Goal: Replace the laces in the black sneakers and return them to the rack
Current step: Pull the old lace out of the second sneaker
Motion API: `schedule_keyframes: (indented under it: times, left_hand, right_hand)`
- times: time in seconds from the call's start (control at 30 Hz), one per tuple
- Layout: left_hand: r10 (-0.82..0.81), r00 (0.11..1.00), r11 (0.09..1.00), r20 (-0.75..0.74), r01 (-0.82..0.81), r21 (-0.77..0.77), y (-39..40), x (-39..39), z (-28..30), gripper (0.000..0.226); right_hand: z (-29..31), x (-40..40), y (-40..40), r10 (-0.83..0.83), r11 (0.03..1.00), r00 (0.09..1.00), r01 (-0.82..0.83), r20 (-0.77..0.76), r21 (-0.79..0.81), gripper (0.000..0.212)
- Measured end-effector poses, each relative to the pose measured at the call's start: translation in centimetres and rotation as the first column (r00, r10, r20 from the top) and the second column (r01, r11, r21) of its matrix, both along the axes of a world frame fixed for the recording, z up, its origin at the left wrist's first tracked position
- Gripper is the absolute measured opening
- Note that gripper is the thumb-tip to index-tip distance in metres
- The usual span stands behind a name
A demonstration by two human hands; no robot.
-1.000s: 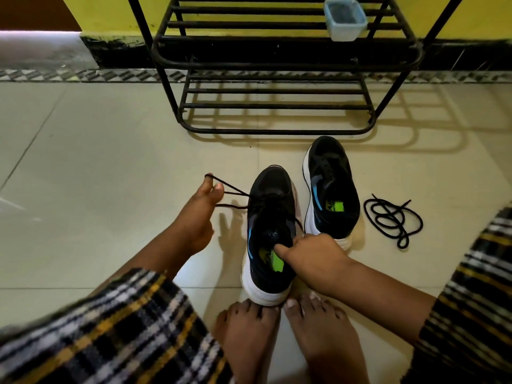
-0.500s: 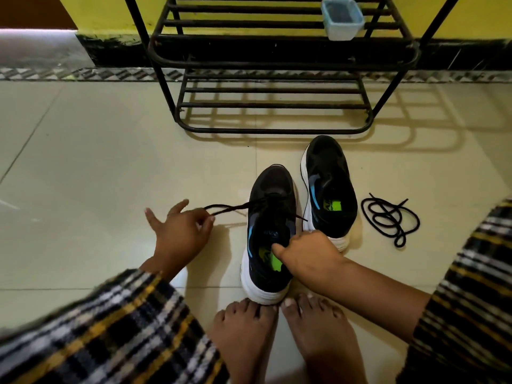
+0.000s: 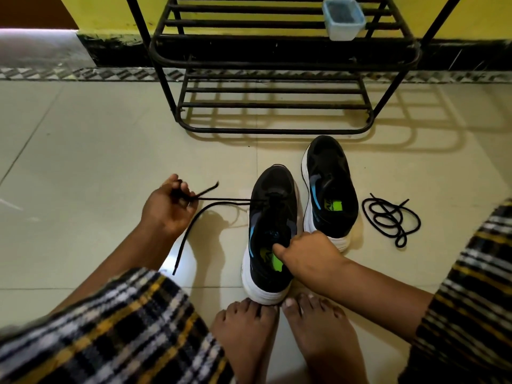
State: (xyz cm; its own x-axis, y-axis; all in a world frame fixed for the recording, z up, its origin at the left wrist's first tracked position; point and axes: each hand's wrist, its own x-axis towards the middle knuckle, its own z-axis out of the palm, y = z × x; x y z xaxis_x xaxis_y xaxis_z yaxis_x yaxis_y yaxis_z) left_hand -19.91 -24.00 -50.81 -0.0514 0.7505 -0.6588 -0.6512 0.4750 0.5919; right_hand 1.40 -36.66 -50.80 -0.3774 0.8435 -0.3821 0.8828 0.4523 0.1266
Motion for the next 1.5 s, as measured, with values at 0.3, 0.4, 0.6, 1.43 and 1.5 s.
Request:
schedule_keyframes:
  times: [0.3,0.4,0.6,1.43,1.5]
  left_hand:
    - [-0.248,0.145,0.668,-0.958,0.742,-0.060,-5.7,6.1,0.0,0.057]
    - [-0.291,0.056,0.483,-0.955,0.870,-0.096,-6.6,7.5,-0.9,0.063]
    - [-0.344,0.268,0.534,-0.900,0.844,0.047,-7.3,5.9,-2.9,0.036]
    - [-0.220,0.163,0.512,-0.962,0.859,0.028,-7.9,6.8,-4.1,0.040]
    - [-0.219,0.149,0.500,-0.964,0.866,0.020,-7.9,6.7,-3.9,0.040]
  right_hand:
    - [0.3,-0.1,0.2,0.036,0.999,0.999,-0.036,0.015,-0.019,0.030]
    - [1.1,-0.2,0.0,0.005,0.998,1.000,-0.006,0.019,0.059,0.022]
    - [-0.2,-0.1,-0.4,-0.040,0.999,0.999,0.040,0.006,0.035,0.033]
    - [2.5,-0.3,4.8,-0.049,0.995,0.994,0.058,-0.099,0.081,0.034]
    - [0.7,0.0,3.9,-0.067,0.980,0.980,0.101,-0.187,0.174,0.030]
